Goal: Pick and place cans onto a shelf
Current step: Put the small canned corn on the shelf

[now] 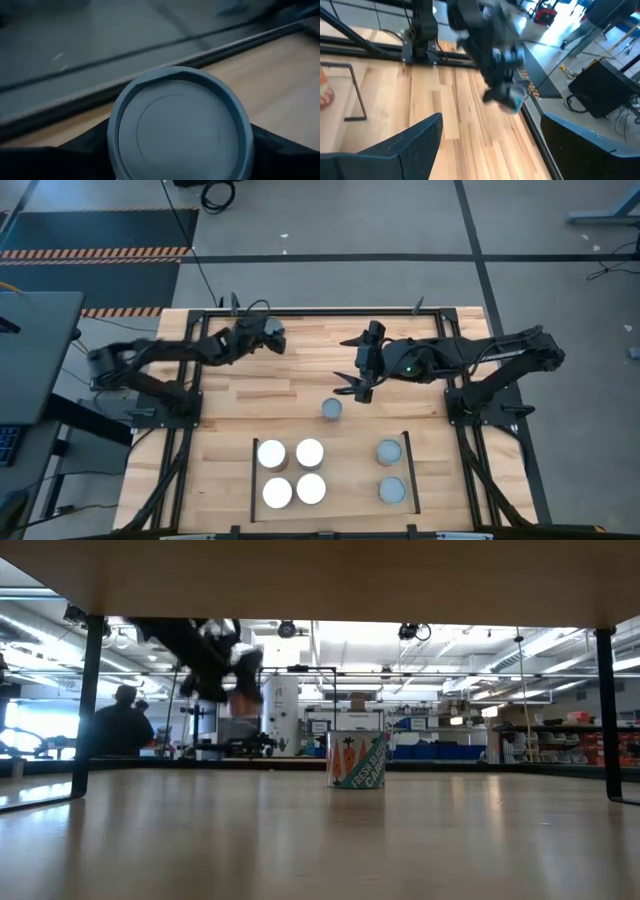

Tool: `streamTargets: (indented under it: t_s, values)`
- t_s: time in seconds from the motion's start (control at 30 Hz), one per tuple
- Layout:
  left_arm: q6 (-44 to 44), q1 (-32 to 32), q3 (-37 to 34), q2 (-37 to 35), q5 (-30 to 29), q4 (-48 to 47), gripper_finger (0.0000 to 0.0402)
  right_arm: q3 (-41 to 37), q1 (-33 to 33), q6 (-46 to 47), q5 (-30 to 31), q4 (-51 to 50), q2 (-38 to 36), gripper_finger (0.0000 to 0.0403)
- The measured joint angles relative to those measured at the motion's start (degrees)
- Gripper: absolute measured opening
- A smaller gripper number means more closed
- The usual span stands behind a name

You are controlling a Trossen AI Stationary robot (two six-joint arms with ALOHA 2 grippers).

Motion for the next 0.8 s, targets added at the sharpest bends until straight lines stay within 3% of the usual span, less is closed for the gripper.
streamTargets:
  t_s: [0.17,0.3,0.43,0.53,0.63,0.8]
  values:
    - [4.5,-7.6,4.5,-9.7,1.3,-1.8,0.0283,-2.1,-1.2,1.6,-0.2,0.3,0.0,0.0346]
    - [11.9,-15.6,12.3,-10.4,1.8,-7.5,0.0283,-2.5,-1.5,2.0,-0.2,0.2,0.0,0.0346]
    - [21.4,-24.0,18.2,-7.4,4.8,-9.7,0.0283,-2.5,0.0,1.6,-0.2,0.1,0.0,0.0346]
    - [23.8,-28.1,21.9,-4.9,11.6,-9.5,0.0283,-2.5,2.6,1.4,-0.2,-0.3,0.0,0.0346]
    - [23.8,-29.4,25.3,-2.0,19.8,-10.1,0.0283,-2.5,6.4,1.5,-0.2,-0.2,0.0,0.0346]
    - [27.5,-29.5,28.8,4.6,24.2,-13.8,0.0283,-2.5,13.1,4.9,-0.2,-0.3,0.0,0.0346]
